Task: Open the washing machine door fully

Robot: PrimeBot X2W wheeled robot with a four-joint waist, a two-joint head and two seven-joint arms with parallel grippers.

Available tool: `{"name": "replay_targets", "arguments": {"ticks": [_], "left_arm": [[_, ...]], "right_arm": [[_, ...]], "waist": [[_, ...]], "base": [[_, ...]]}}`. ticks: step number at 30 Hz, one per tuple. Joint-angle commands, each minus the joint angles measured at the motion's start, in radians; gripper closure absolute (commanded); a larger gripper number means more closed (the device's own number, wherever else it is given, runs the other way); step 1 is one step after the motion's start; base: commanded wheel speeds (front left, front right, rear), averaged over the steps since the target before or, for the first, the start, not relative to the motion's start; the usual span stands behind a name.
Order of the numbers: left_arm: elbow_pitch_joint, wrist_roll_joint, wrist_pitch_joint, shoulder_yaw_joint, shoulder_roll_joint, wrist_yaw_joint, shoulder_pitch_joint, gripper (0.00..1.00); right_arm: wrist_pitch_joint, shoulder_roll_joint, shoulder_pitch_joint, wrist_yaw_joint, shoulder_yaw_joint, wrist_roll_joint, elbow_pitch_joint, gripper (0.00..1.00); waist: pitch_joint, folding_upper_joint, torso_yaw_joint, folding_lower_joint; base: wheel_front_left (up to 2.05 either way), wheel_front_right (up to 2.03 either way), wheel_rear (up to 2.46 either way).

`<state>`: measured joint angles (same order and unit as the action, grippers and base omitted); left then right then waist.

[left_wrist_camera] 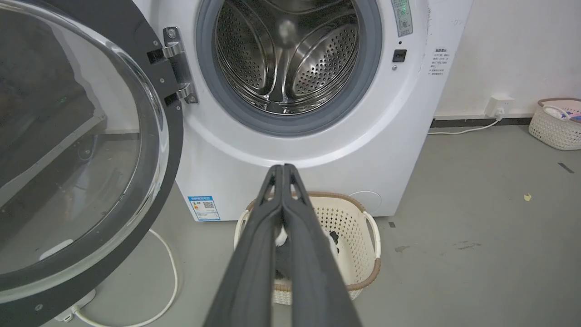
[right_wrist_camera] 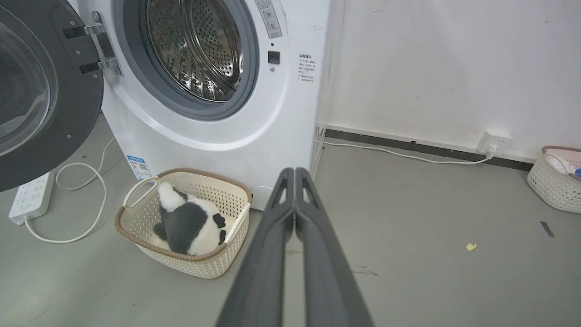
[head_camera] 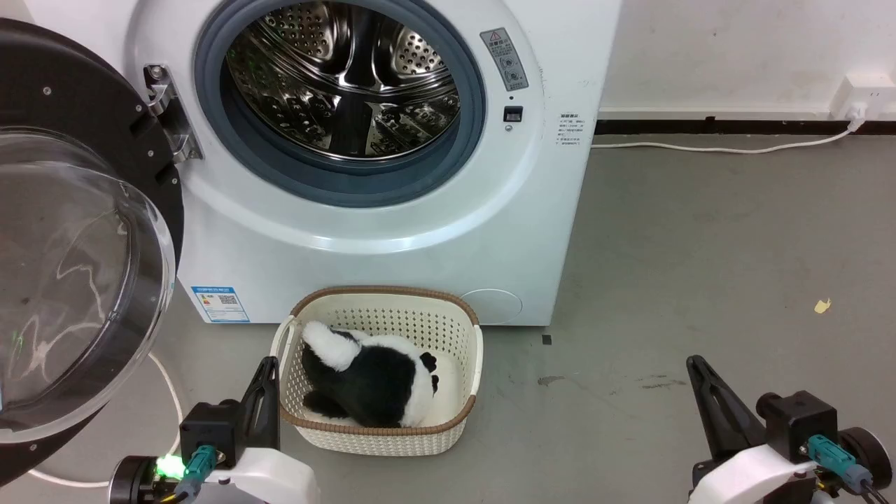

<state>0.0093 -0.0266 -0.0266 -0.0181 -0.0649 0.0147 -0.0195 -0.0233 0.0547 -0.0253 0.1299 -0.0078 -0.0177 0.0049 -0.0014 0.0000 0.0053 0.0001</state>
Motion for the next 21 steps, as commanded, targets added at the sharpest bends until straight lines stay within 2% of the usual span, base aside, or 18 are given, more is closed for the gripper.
{"name": "replay_targets", "arguments": {"ticks": [1, 21], "left_arm": [[-0.004, 0.011, 0.007, 0.004, 0.007, -0.004, 0.015, 1.00], [-0.009, 0.027, 0.027, 0.018, 0.015, -0.015, 0.020, 1.00]], "right_arm": [[0.005, -0.004, 0.018, 0.001, 0.003, 0.006, -0.004, 1.00], [0.023, -0.005, 0.025, 0.001, 0.008, 0.018, -0.005, 1.00]], "waist": [[0.000, 0.0000, -0.001, -0.0001], [0.001, 0.0000, -0.005, -0.0001]], "base": [[0.00, 0.00, 0.00], [0.00, 0.00, 0.00]]}}
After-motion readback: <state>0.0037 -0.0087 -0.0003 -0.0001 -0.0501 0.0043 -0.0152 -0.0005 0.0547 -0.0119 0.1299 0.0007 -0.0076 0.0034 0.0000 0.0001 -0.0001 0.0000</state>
